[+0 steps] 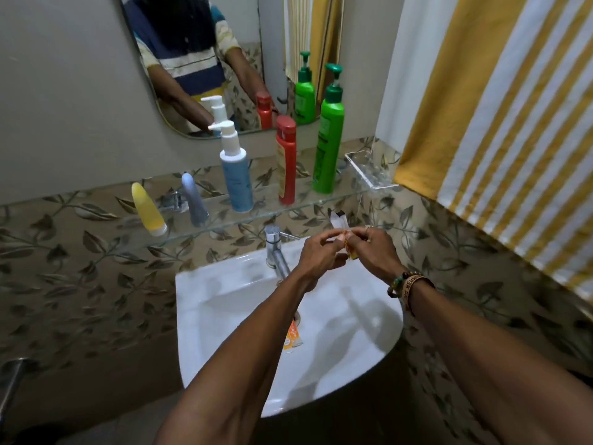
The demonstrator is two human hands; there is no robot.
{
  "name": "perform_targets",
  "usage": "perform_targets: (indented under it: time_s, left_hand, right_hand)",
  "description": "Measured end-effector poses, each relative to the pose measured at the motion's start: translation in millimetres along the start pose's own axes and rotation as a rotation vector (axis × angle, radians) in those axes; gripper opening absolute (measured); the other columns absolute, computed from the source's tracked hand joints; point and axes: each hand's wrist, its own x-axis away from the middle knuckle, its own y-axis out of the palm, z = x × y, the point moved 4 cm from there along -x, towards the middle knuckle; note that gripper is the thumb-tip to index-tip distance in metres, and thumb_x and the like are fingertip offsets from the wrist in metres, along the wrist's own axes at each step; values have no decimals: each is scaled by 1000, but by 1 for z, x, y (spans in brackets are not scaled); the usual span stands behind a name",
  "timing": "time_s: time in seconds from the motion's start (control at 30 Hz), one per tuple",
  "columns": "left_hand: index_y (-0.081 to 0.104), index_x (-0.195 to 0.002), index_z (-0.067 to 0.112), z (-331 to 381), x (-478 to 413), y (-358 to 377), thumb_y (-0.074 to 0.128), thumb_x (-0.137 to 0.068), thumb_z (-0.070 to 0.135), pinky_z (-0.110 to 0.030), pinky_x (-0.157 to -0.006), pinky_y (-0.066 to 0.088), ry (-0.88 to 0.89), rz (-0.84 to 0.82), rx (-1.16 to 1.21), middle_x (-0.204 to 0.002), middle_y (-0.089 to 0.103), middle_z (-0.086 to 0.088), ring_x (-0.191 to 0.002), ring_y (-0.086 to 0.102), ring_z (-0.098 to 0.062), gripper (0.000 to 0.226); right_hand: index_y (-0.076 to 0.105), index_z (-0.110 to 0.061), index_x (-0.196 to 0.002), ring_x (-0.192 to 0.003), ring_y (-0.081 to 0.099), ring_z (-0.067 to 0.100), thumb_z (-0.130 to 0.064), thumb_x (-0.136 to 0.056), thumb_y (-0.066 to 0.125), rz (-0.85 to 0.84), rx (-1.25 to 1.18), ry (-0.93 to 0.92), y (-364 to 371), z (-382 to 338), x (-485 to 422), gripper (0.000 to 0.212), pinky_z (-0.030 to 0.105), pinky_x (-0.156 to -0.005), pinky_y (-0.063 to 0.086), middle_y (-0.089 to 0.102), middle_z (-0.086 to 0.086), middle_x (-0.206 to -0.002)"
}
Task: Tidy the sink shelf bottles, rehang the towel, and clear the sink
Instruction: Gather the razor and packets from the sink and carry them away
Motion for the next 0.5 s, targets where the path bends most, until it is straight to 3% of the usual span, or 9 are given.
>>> perform_targets:
  time_s: [0.1,0.17,0.23,0.3,0.37,0.5]
  left_hand:
    - [67,-118,19,25,-4,17,59,-98,17,-40,-85,59,79,-49,4,-112,70,-14,-89,70,-28,21]
    - [70,-108,26,43,-9,29,58,-97,10,-36,-79,59,116,-71,19,-101,72,-10,-85,68,-27,23]
    - [68,-115,21,59,-16,40,53,-96,3,-42,-81,55,150,-88,34,-98,68,-12,-85,59,-29,30]
    - [62,-128,14,74,-25,51,50,-98,2,-46,-84,53,191,-82,30,-107,67,-13,-88,59,-31,35]
    - [55,-138,13,86,-33,59,47,-99,4,-43,-83,59,212,-64,33,-117,68,-15,-92,67,-29,40]
    - [52,-140,12,105,-47,76,45,-100,3,-28,-67,60,237,-94,83,-115,69,-10,-85,71,-14,42]
  right_hand:
    - [77,-21,-108,-81,68,16,-21,-98,53,68,25,-22,-22,-16,-7,26,30,-71,54,75,-2,-87]
    - [75,-20,-112,-84,67,17,-21,-100,51,117,45,-44,-36,-26,-14,27,28,-70,53,75,0,-94]
    - [74,-23,-112,-83,65,16,-21,-100,49,170,79,-63,-50,-36,-22,28,25,-66,48,74,0,-93]
    - [73,-21,-115,-87,66,20,-20,-101,47,207,122,-89,-63,-46,-30,29,30,-71,52,75,4,-98]
    - [71,-17,-120,-92,67,23,-20,-103,45,230,168,-112,-74,-55,-39,31,35,-78,55,74,8,-105]
    - [64,-10,-130,-110,65,27,-21,-105,41,283,188,-79,-89,-62,-60,36,40,-92,54,68,12,-126]
